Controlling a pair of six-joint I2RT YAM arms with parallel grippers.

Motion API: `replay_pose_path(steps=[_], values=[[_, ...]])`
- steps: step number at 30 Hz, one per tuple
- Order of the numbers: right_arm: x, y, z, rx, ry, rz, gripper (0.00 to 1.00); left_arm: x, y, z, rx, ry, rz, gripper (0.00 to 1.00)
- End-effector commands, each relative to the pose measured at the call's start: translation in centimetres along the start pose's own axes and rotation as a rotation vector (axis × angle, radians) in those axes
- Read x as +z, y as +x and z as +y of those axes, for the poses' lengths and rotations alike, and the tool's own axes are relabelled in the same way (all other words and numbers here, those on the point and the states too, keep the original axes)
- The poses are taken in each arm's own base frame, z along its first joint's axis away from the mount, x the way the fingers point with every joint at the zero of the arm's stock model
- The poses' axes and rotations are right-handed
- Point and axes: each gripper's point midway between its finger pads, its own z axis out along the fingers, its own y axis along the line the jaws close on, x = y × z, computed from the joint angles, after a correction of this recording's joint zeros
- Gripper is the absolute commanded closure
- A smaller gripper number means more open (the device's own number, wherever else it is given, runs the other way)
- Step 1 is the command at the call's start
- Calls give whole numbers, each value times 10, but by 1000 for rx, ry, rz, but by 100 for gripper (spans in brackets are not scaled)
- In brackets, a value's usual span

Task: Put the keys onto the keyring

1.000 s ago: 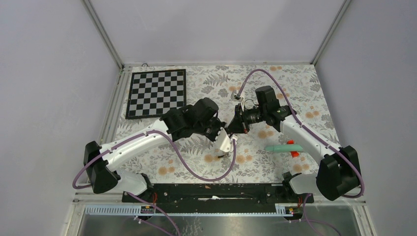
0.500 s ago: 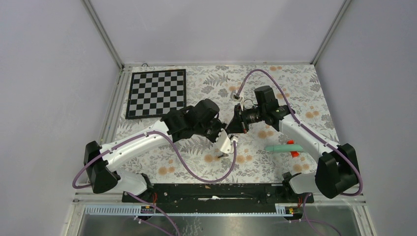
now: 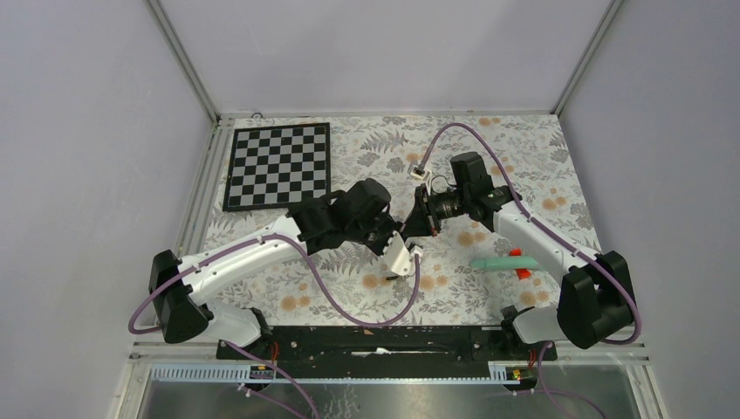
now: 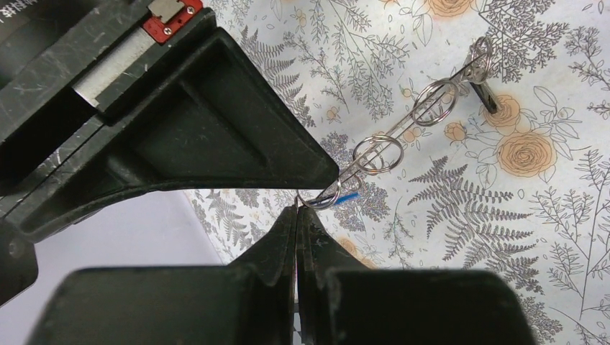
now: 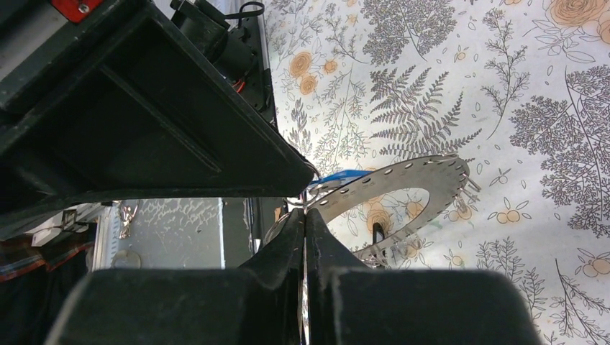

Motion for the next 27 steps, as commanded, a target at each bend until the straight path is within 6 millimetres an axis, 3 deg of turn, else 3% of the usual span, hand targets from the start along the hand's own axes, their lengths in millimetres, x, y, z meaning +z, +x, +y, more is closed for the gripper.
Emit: replay_pose_path(steps=[1,21,27], values=[[-4,-25,10,-52,-45,-48,100,-2,0,3,42,-26,13,100],[-6,-26,1,-14,-32,-64,100,0,0,0,55,-19,26,100],[-4,-21,-1,-3,-38,-59,100,-4,-2,10,40,-55,26,100]])
